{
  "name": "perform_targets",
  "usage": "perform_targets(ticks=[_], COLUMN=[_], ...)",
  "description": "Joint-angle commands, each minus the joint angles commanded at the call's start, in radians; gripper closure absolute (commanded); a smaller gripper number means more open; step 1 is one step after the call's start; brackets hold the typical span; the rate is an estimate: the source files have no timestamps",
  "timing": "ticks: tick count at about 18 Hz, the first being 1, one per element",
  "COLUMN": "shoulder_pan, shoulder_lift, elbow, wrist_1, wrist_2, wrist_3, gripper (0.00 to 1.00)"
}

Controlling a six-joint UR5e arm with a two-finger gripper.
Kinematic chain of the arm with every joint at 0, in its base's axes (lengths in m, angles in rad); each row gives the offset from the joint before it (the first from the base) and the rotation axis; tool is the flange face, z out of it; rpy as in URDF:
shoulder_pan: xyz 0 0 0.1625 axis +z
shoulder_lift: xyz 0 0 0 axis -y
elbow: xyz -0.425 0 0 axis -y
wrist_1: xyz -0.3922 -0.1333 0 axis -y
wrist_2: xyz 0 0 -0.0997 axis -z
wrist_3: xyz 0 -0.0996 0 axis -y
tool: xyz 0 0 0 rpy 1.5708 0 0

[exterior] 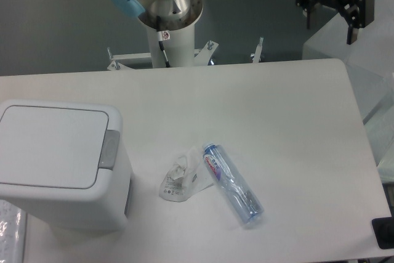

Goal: Open the trash can
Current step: 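Move the open gripper down from above toward the table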

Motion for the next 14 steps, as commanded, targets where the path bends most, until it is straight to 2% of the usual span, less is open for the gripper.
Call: perform_targets(ticks=[4,7,12,14], shoulder_pan=[0.0,-0.009,-0.11,-0.155], shoulder_lift=[-0.003,-0.011,-0.063,-0.095], elbow=[-0.002,0.0,0.018,0.052], wrist_1=[0.0,0.006,0.009,0.009], wrist_2=[-0.026,-0.083,-0.098,-0.164], wrist_3=[-0.02,-0.116,-0.311,-0.379], gripper=[0.0,0.0,0.0,0.0])
